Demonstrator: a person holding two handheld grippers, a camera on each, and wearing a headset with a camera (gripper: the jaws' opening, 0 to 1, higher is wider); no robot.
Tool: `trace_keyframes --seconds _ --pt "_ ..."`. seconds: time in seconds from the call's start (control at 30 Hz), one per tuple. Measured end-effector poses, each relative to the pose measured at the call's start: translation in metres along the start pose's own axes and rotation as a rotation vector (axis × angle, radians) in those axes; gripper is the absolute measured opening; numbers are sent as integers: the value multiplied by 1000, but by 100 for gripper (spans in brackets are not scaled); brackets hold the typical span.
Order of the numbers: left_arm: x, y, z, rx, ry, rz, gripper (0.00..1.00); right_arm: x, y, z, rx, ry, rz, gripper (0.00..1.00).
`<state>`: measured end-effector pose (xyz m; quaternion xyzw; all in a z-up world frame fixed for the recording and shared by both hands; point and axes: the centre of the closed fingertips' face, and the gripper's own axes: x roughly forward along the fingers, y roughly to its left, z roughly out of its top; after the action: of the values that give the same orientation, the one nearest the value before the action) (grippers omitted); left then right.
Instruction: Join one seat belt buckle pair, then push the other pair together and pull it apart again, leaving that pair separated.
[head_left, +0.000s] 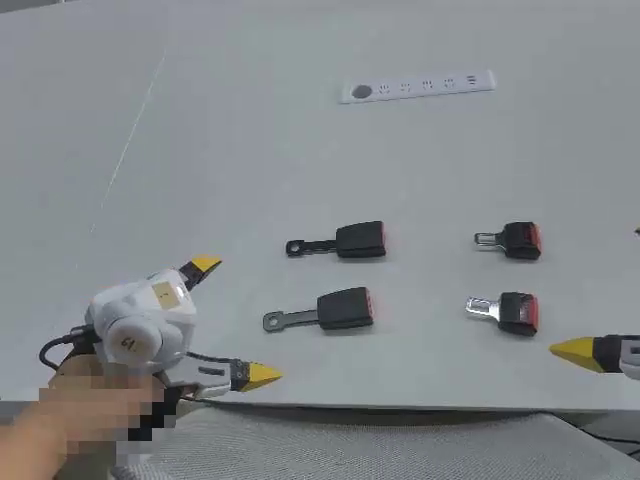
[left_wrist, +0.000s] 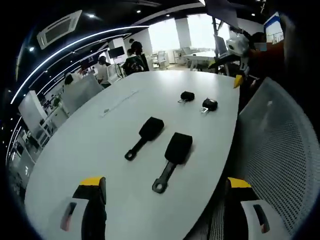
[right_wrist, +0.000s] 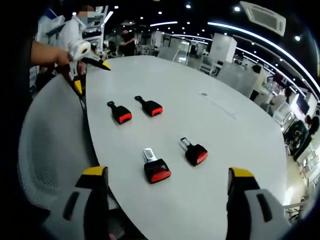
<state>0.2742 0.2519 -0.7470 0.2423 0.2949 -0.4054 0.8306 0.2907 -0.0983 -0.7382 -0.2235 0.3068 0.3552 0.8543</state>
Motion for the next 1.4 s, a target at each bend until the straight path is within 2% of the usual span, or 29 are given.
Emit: trace_keyframes --seconds 0.37,0.73,1.0,1.17,1.33,1.4 --pt "-2 0 -1 -2 8 6 100 -3 2 0 -11 -8 -7 100" --pt "-2 -5 4 -7 -6 9 100 -7 5 5 -24 -25 -11 100" --pt "2 -7 13 -6 -18 15 100 -6 12 0 -24 4 14 100" --pt "0 -4 12 -7 -9 21 100 -8 8 4 -32 -1 1 99" --pt "-3 -3 12 -13 -8 32 100 -12 2 10 -62 -19 -18 93" --pt "-4 -4 10 -11 -5 32 100 -12 2 11 -56 -17 -20 95"
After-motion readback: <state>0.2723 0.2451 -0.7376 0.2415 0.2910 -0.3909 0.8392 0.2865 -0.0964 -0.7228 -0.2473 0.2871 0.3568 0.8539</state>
